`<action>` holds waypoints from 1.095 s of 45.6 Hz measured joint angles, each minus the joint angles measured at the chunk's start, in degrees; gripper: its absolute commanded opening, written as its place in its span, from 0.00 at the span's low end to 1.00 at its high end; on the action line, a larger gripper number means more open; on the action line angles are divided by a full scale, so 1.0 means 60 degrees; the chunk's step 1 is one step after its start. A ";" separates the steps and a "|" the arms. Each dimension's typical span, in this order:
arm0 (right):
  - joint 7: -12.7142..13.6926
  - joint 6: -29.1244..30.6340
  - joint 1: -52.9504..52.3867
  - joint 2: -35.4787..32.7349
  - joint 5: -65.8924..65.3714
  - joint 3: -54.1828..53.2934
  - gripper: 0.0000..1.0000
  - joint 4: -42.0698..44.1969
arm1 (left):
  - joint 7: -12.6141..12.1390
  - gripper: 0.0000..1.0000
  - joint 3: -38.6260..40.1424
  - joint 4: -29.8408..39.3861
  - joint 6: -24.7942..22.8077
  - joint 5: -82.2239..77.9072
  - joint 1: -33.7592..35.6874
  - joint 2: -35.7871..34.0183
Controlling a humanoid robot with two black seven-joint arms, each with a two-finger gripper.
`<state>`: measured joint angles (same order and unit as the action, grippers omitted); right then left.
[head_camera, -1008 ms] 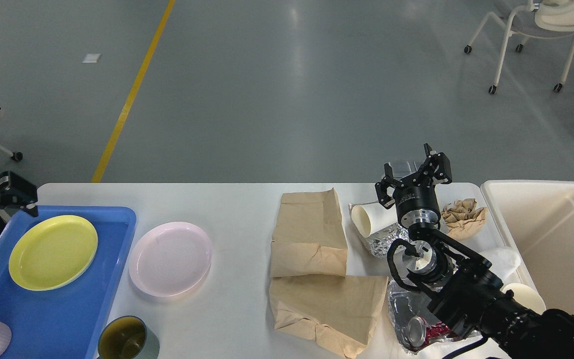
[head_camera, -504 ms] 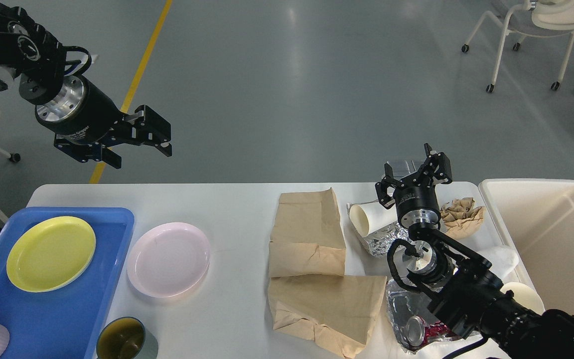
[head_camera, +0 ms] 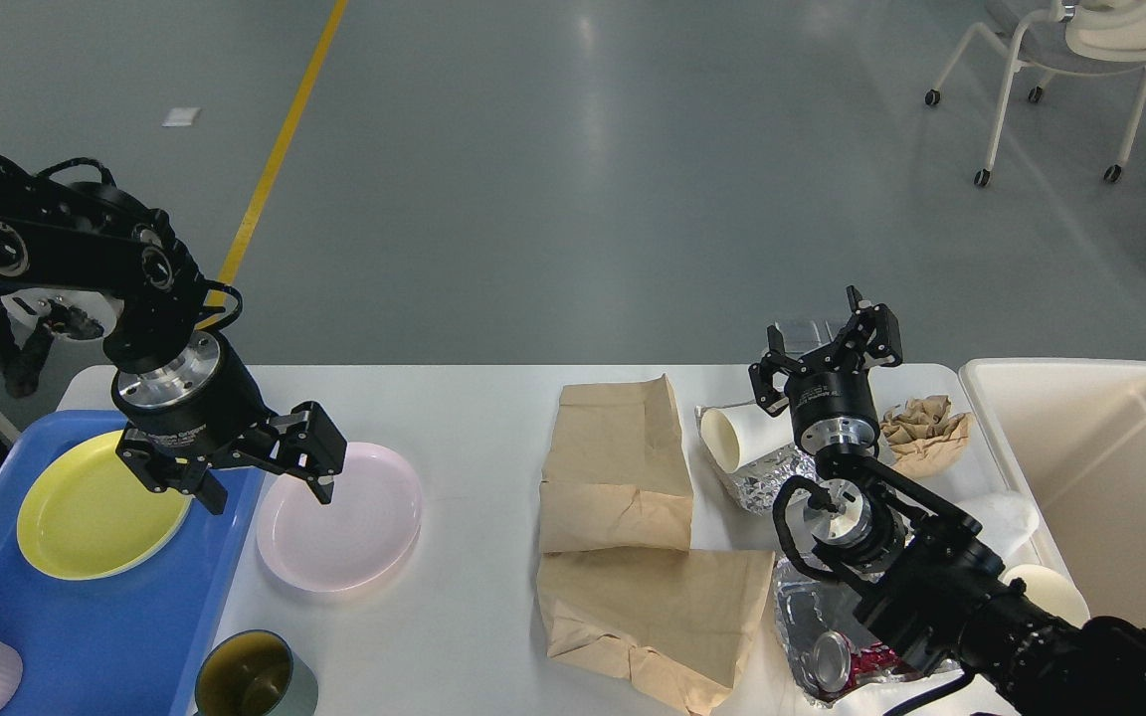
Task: Tidy desktop
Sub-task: 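Lower the left gripper onto the green-gold cup and grasp it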
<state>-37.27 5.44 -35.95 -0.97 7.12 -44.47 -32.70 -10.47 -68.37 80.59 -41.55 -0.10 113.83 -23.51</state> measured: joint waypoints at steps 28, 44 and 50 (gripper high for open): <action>0.0000 0.0000 0.0000 0.0000 -0.0001 0.0000 1.00 0.0000 | -0.0482 0.92 -0.0954 0.0968 0.2161 -0.0552 -0.2167 0.0153; 0.0000 0.0000 0.0000 0.0000 -0.0005 0.0000 1.00 0.0000 | -0.0467 0.92 -0.0988 0.1033 0.2863 -0.0551 -0.2958 0.0619; 0.0000 0.0000 0.0000 0.0000 -0.0004 0.0000 1.00 0.0000 | -0.0467 0.91 -0.0935 0.1089 0.3282 -0.0536 -0.3142 0.0866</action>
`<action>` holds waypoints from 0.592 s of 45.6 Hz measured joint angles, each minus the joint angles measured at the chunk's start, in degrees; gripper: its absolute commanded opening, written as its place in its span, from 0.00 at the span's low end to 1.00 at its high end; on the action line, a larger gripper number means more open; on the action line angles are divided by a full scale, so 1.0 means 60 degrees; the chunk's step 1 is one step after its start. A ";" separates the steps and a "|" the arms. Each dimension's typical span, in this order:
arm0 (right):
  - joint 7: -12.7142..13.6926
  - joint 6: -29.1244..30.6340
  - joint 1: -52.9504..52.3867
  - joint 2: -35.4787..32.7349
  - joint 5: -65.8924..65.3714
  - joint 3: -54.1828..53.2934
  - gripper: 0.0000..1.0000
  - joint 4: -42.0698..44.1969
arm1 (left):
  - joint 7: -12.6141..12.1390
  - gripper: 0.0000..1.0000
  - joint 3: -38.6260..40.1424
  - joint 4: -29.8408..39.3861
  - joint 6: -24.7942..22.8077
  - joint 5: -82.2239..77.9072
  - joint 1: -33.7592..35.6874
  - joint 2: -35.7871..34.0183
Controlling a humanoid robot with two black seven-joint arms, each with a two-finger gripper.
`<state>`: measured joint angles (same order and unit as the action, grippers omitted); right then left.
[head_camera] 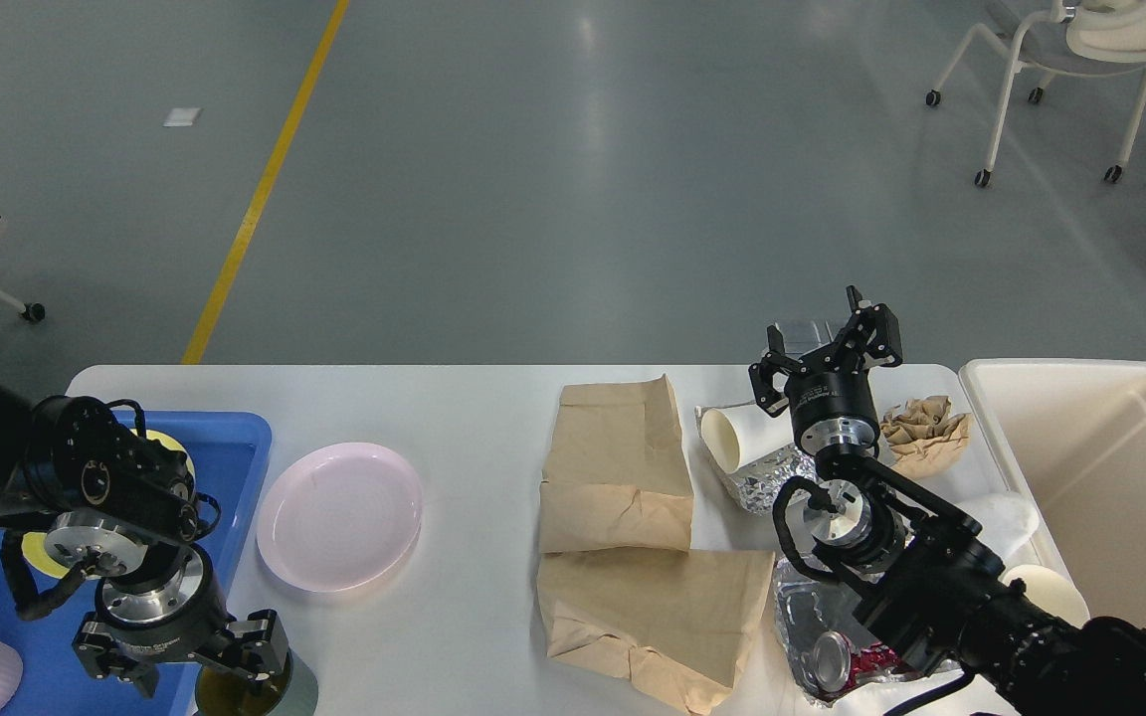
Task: Tidy desktop
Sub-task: 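Lower the left gripper onto the green-gold cup and grasp it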
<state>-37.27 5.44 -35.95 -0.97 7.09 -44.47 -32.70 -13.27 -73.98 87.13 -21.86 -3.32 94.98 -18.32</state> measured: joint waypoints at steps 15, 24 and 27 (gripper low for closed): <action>0.0000 0.0000 0.0000 0.0000 0.0005 0.0000 1.00 0.0000 | -0.0001 0.82 -0.0098 0.0012 0.1140 0.0025 -0.0639 0.0340; 0.0000 0.0000 0.0000 0.0000 0.0005 0.0000 1.00 0.0000 | -0.0003 0.59 -0.0150 0.0012 0.1802 0.0056 -0.0860 0.0489; 0.0000 0.0000 0.0000 0.0000 0.0004 0.0000 1.00 0.0000 | -0.0008 0.58 -0.0152 0.0011 0.1946 0.0065 -0.0875 0.0508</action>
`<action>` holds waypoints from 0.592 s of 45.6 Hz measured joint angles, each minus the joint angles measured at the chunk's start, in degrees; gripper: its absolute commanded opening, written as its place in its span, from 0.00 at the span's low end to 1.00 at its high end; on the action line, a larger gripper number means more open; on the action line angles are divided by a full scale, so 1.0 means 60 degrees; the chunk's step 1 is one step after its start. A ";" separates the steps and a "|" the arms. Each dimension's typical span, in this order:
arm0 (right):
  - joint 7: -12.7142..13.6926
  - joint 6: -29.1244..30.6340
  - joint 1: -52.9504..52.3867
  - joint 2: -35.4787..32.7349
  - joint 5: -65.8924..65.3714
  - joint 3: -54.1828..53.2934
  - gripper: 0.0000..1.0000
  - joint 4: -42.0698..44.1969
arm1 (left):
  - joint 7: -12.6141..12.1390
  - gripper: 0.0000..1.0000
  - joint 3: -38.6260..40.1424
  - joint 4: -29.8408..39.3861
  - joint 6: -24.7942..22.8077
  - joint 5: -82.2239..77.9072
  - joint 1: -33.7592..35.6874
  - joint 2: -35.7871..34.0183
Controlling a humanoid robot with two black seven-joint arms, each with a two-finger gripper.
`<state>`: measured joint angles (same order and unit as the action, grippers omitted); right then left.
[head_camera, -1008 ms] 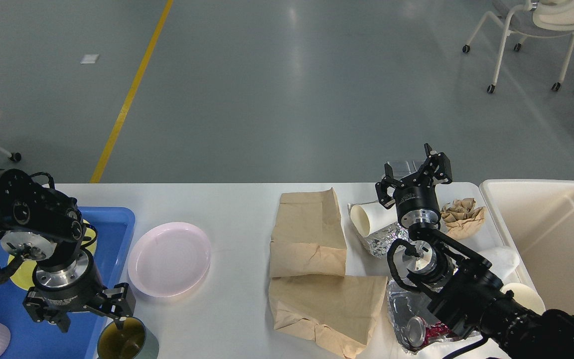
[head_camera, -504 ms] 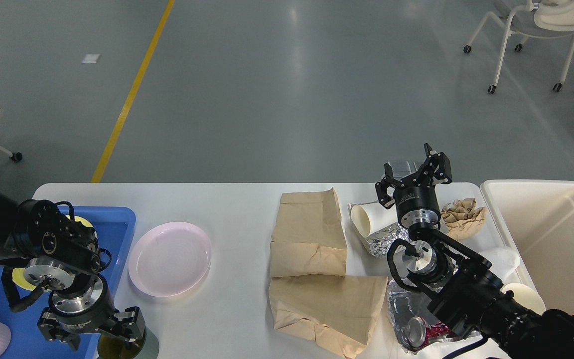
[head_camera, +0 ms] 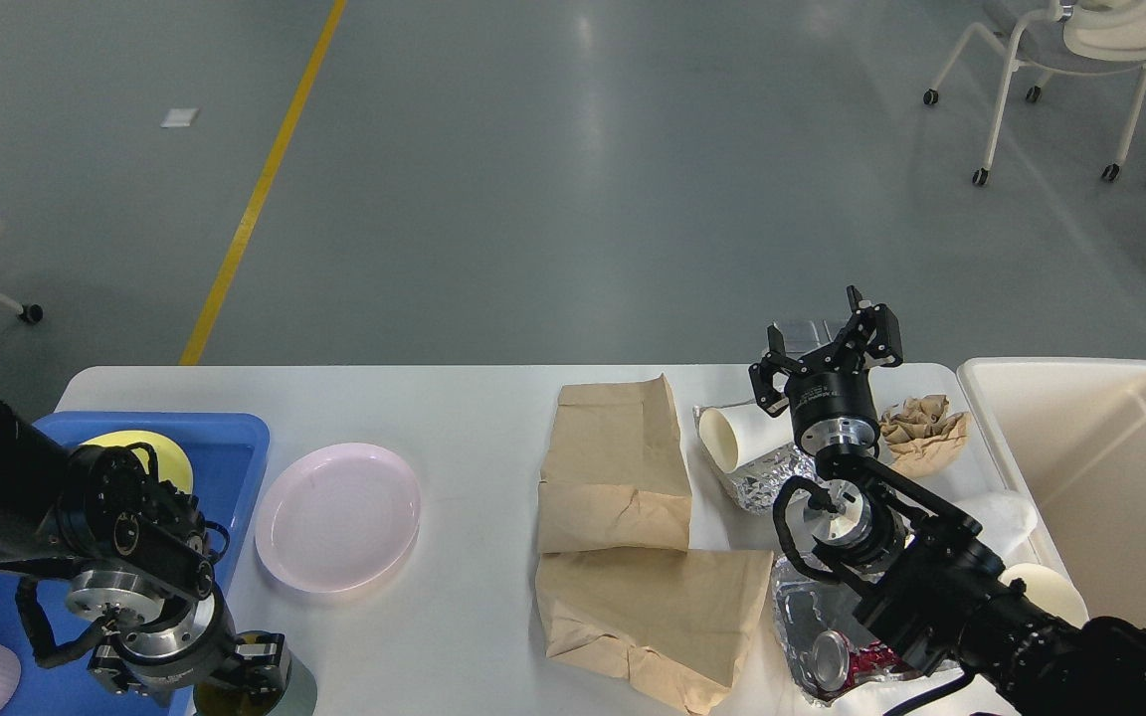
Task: Tidy desktop
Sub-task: 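Lower the left gripper onto the green-gold cup and grasp it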
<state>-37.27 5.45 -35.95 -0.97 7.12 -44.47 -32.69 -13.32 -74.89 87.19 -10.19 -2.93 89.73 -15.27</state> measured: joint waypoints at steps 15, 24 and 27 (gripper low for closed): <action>0.0000 0.0000 -0.0004 0.0000 0.0000 0.0000 1.00 0.0000 | 0.0027 0.32 -0.0012 0.0012 0.0098 0.0008 -0.0211 0.0093; 0.0000 0.0000 -0.0004 0.0000 0.0000 0.0000 1.00 0.0000 | 0.0068 0.03 0.0000 0.0014 0.0118 0.0007 -0.0264 0.0184; 0.0000 0.0000 -0.0004 0.0000 -0.0001 0.0000 1.00 0.0000 | 0.0075 0.00 0.0003 0.0014 0.0118 0.0008 -0.0265 0.0197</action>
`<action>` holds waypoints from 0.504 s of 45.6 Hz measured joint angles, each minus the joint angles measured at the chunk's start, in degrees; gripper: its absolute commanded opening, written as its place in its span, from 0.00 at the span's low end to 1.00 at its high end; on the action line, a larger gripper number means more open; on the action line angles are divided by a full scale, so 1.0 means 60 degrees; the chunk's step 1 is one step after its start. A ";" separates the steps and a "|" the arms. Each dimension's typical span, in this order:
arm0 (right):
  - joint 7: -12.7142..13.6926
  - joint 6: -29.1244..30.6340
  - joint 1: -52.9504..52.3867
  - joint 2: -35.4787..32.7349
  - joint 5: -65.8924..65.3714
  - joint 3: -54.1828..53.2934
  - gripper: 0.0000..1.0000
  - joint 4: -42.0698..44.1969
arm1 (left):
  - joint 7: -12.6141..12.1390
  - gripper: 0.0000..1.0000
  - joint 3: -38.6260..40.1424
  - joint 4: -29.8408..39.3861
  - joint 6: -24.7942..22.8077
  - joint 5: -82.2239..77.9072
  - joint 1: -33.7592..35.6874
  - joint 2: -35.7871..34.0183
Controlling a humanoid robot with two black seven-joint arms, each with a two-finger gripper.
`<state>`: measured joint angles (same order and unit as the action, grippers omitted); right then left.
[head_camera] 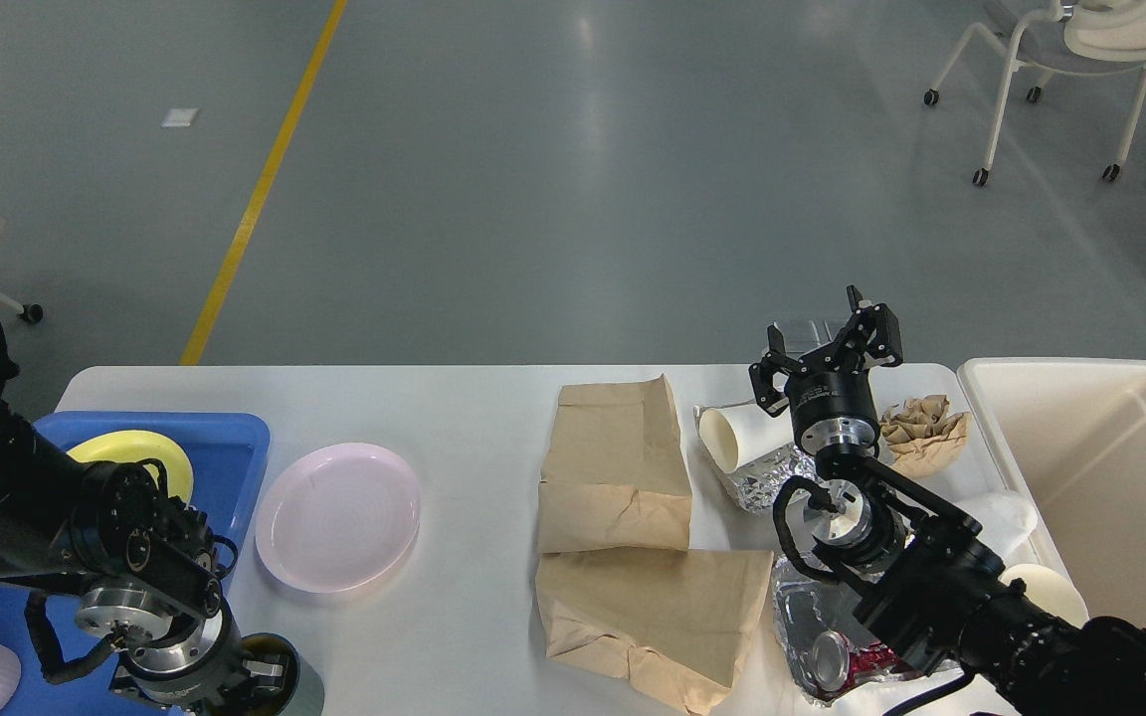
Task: Tidy desktop
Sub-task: 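Lower the left gripper onto the green-gold cup and grasp it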
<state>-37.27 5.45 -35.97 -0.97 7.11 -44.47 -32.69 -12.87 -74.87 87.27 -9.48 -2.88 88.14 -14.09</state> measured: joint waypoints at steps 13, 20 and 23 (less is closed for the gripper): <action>0.0000 0.0001 0.0004 0.0000 -0.0005 0.0000 1.00 0.0000 | 0.0045 0.00 -0.0019 -0.0007 -0.0007 -0.0021 -0.0009 0.0000; 0.0000 0.0001 0.0005 0.0000 -0.0004 0.0000 1.00 0.0000 | 0.0074 0.00 -0.0018 -0.0002 -0.0006 -0.0038 -0.0004 -0.0039; 0.0000 0.0001 0.0005 0.0000 -0.0004 0.0000 1.00 0.0000 | 0.0079 0.00 -0.0017 0.0001 -0.0001 -0.0050 0.0024 -0.0058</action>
<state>-37.27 5.45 -35.94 -0.97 7.09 -44.47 -32.70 -12.39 -74.97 87.28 -9.48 -3.18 88.28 -14.44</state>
